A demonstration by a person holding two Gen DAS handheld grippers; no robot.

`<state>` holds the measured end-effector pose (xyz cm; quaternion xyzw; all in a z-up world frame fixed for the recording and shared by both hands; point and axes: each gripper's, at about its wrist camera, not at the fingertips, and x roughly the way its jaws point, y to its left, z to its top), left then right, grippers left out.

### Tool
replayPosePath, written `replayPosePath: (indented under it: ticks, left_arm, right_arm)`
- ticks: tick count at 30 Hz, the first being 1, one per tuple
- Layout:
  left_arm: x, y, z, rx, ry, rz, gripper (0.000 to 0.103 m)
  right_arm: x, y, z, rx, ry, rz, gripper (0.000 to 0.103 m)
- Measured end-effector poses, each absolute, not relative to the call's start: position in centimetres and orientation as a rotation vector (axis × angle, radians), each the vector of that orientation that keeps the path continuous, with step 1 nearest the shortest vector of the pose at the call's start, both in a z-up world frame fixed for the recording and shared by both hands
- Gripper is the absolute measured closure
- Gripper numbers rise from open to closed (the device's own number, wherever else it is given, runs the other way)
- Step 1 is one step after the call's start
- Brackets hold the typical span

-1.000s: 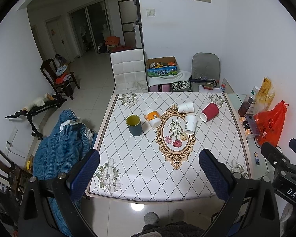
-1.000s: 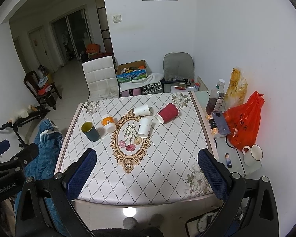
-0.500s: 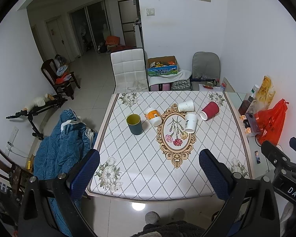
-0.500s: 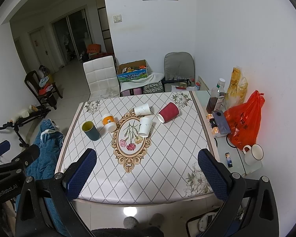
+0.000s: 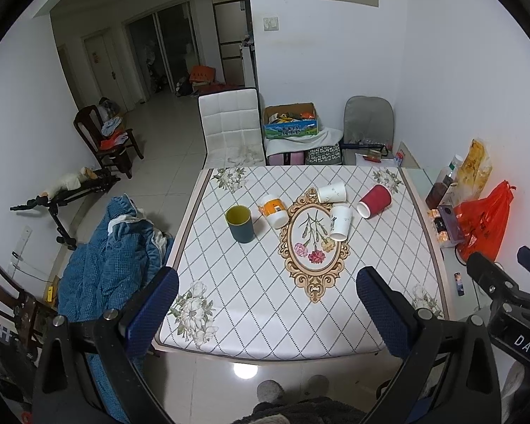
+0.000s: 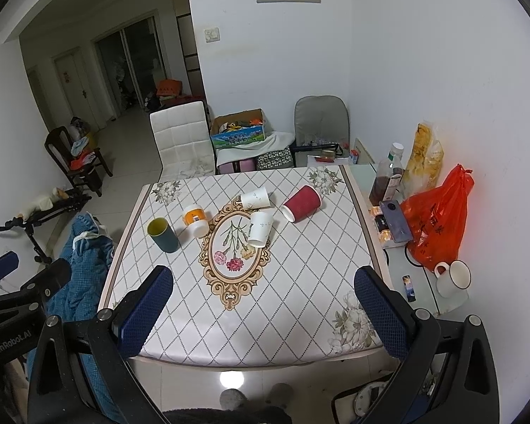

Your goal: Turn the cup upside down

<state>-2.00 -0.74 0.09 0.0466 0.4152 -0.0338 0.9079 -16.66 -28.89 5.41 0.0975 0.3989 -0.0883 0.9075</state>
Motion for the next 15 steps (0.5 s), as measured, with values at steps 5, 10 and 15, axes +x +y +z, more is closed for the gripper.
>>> replayPosePath:
  ticks: [5,10,15]
  left_arm:
    - [-2.3,-0.8,0.0,0.083,0.846,-0.067,0.000]
    - [-1.7,-1.3,-1.1,0.072,0.853,-0.048,0.000]
    - [-0.5,-2.2,-3.4,0.079,0.873,-0.002,0.000]
  right_arm:
    - [-16.5,-29.3,5.4,0.202,0.828,-0.177,0.000]
    - [-15.6,-29.8,4.5,0.192,0.853,-0.172,0.000]
    - [-13.7,-30.9,1.4,0.184,0.916,-0.153,0.000]
